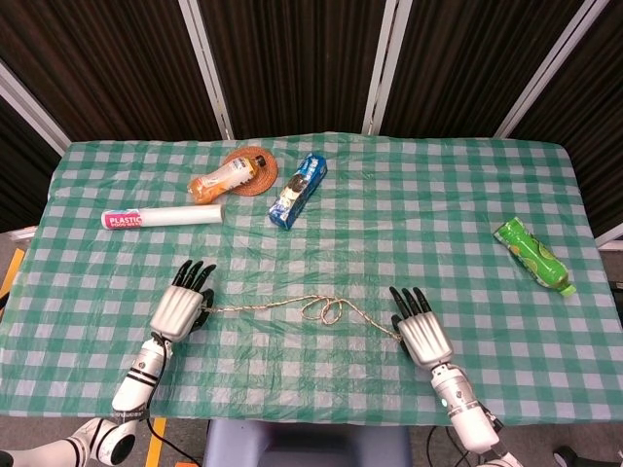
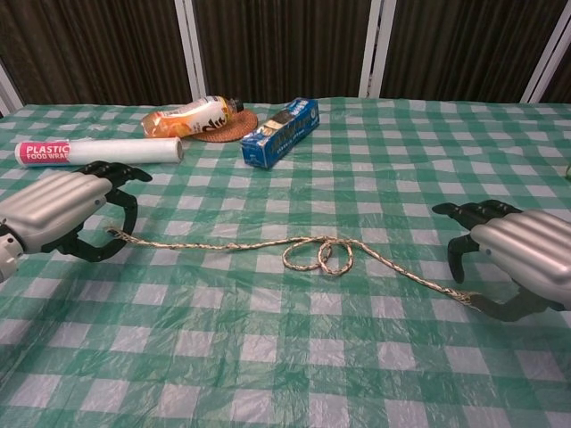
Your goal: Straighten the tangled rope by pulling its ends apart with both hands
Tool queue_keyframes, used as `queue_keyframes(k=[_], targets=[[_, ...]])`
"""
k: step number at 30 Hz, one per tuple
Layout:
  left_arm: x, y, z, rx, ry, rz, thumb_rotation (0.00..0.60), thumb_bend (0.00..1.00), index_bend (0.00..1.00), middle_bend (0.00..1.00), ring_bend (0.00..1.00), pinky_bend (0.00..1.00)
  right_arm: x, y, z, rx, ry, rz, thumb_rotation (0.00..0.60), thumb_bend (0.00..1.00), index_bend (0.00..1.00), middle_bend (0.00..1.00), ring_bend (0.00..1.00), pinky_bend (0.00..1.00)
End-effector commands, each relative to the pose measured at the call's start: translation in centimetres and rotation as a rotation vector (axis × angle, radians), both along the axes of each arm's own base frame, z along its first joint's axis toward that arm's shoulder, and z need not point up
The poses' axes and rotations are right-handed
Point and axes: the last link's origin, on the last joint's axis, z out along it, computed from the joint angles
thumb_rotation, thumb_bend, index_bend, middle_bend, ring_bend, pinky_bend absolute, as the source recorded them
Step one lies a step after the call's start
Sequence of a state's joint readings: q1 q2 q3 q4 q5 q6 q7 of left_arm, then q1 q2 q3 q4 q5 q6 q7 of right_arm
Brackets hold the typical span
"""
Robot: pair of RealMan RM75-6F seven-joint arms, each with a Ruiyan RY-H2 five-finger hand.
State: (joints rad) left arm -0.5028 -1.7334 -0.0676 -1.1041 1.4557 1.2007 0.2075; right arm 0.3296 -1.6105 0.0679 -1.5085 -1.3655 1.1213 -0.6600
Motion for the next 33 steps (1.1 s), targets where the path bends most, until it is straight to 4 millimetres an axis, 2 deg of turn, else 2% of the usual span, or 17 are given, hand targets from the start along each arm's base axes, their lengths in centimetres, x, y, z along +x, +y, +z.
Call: queue_keyframes(k=[1, 19, 24, 33], targets=[[0.0, 0.04, 0.01, -0.001, -0.002, 0.001, 0.6, 0.47, 0.66, 0.09, 0.0, 0.05, -0.05, -0.18, -0.26, 0.005, 0.006, -0.005, 0.6, 0.45, 0.6, 0.0, 0.0, 0.0], [-0.14, 0.18, 0.22, -0.003, -0.005, 0.006, 0.6, 0.47, 0.66, 0.09, 0.0, 0.05, 0.0, -0.35, -0.97, 0.054, 0.023, -0.042, 0.6, 0.45, 0.6, 0.0, 0.0, 0.0], [-0.2, 0.21, 0.25, -0.003, -0.005, 0.007, 0.6, 0.47, 0.66, 0.09, 0.0, 0.05, -0.08, -0.42, -0.96, 0.052, 0.031, -0.047, 0.6, 0.45, 0.65, 0.02, 0.0, 0.0], [-0.3, 0.27, 0.3, -0.001, 0.002, 0.009, 0.6, 0.47, 0.66, 0.09, 0.0, 0.05, -0.37, -0.77, -0.59, 0.036, 0.037, -0.054, 0.6, 0.55, 0.75, 0.09, 0.0, 0.0]])
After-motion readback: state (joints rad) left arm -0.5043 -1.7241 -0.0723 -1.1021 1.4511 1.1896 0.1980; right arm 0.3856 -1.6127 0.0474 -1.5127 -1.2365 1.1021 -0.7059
